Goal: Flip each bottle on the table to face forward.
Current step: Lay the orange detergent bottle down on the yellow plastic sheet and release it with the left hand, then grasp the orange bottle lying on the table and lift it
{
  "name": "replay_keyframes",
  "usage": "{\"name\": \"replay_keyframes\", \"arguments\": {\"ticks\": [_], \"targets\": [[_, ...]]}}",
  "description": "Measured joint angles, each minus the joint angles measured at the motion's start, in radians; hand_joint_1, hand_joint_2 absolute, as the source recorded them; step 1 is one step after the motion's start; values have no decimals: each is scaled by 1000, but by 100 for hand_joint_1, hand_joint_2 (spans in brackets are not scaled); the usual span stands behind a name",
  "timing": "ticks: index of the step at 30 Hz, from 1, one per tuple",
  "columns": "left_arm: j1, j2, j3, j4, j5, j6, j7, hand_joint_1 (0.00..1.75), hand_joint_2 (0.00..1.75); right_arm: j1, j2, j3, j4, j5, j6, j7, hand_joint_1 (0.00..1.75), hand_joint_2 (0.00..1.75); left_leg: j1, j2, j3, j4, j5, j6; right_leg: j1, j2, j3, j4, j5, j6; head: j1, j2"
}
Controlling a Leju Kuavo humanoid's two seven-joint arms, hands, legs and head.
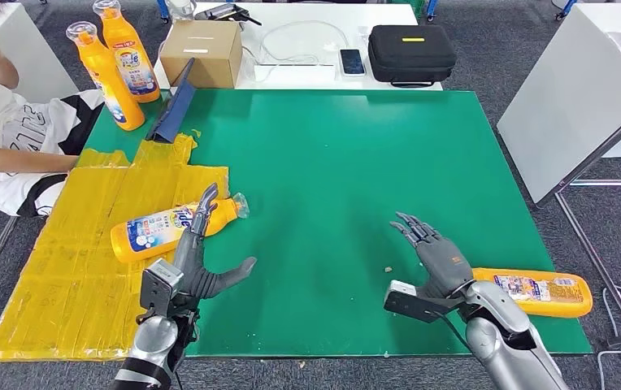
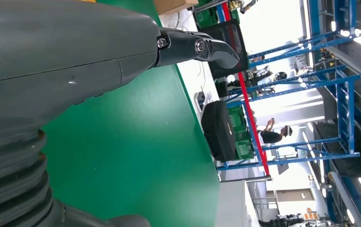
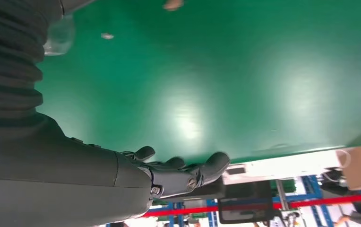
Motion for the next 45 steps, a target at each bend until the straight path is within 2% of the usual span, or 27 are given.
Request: {"name": "replay_keyframes", "arguments": {"ticks": [5,8,13,19,32,45], "targets": [[0,-1,-6,0,-1,0,0,0,175,6,-24,-4,0,-5,7,-5,0,175,0,0,0,0,0,0,0,0,0,0,0,0,0,0],[-1,-2,-11,0,-2,-1,0,0,175,16,-44,-7,-5,-32,43,-32,0,175,0,-1,0,0,0,0,0,0,0,0,0,0,0,0],[-11,-3,-22,7,-2,-3,2,0,175,64,-116,-32,-40,-76,112,-73,0,175,0,-2,0,0,0,0,-1,0,0,0,0,0,0,0],[-26,-3,-27,16,7,-9,2,0,175,119,-183,-105,-54,-100,136,-71,0,175,-1,-2,0,0,-1,1,-1,0,0,0,0,0,0,0],[-32,-3,-50,5,19,-17,-2,0,175,232,-246,-237,-115,-125,182,-90,0,175,-1,-2,0,0,-1,1,-1,0,0,0,0,0,0,0],[-32,-2,-58,-7,21,-15,-2,0,175,271,-277,-307,-124,-124,190,-77,0,175,-1,-2,0,0,-1,1,-1,0,0,0,0,1,0,0]]}}
